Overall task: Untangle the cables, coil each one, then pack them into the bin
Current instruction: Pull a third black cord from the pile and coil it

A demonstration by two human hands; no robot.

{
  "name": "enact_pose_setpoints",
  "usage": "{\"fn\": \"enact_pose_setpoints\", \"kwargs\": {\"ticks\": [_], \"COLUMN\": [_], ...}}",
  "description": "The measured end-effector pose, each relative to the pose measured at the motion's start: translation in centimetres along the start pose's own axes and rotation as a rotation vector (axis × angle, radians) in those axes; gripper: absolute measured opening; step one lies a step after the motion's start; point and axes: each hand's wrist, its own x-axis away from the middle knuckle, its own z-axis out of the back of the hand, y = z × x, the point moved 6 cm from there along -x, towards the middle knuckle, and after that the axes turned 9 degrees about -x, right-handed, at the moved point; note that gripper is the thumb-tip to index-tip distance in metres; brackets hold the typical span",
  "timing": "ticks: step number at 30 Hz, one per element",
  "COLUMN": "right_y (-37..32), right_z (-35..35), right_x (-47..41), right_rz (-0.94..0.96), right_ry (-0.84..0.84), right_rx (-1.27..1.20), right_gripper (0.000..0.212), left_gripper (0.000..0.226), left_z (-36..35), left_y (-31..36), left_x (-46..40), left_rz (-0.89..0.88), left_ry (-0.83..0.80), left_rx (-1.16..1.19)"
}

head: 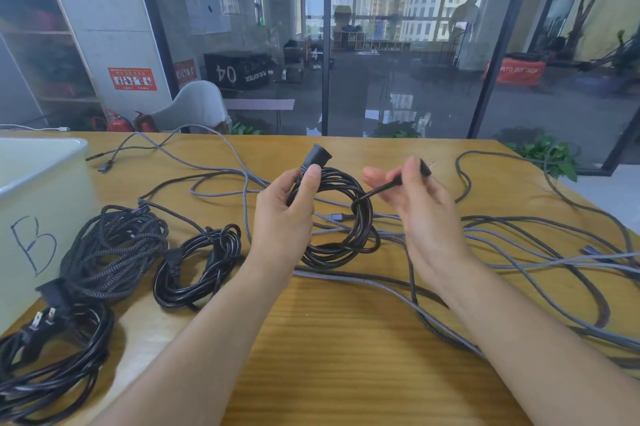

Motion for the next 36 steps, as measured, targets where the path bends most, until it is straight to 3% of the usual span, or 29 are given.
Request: {"fn": "enact_pose_setpoints", "kwargs": {"ticks": [2, 4, 9, 12, 17, 20, 22, 24, 27, 29, 32, 36], "right_y": [0.2, -0.1, -3.0, -3.3, -1.5, -0.9, -0.2, 0.4, 0.2, -0.7, -0.4, 0.8], "right_z": [0.0, 0.8, 4.9, 5.2, 4.7, 4.2, 3.2, 2.6, 2.6, 2.7, 1.9, 0.0], "right_x": [-0.4, -0.8, -2.0, -2.2, -2.5, -2.4, -2.0, -1.6, -1.1, -0.9, -0.8, 0.3], "right_rz": [-0.123, -0.186, -0.073, -0.045, -0.123, -0.127, -0.134, -0.119, -0.032, 0.062, 0.045, -0.087], "right_ry": [0.05, 0.128, 0.331, 0.368, 0.274, 0.174, 0.1, 0.068, 0.099, 0.113, -0.038, -0.294], "right_rx": [-0.364, -0.555, -0.55, -0.544, -0.355, -0.307, -0.19, 0.082, 0.403, 0.543, 0.66, 0.623], "right_gripper": [0.043, 0.047, 0.048, 0.047, 0.039, 0.006, 0.021, 0.03, 0.058, 0.054, 0.034, 0.049], "left_gripper": [0.035, 0.031, 0.036, 0.044, 0.028, 0.025, 0.032, 0.039, 0.041, 0.04, 0.038, 0.04], "left_z": [-0.6, -1.3, -3.6, -3.8, -2.7, -2.6, -2.7, -2.7, -2.6, -2.4, -2.3, -2.2], "left_y": [0.1, 0.0, 0.6, 0.9, 0.3, 0.4, 0.8, 1.2, 1.6, 1.8, 2.0, 1.7], "left_x": [0.2, 0.5, 1.7, 1.6, 1.5, 1.4, 1.5, 1.6, 1.6, 1.6, 1.6, 1.4], "left_rz": [-0.013, -0.016, 0.045, 0.035, 0.028, -0.007, -0.029, -0.042, -0.055, -0.06, -0.06, -0.049], "left_ry": [-0.046, -0.1, -0.269, -0.277, -0.234, -0.213, -0.223, -0.234, -0.228, -0.225, -0.23, -0.198], "left_rx": [-0.008, -0.037, 0.028, 0.022, -0.008, -0.011, -0.003, -0.002, -0.014, -0.013, 0.009, -0.013]}}
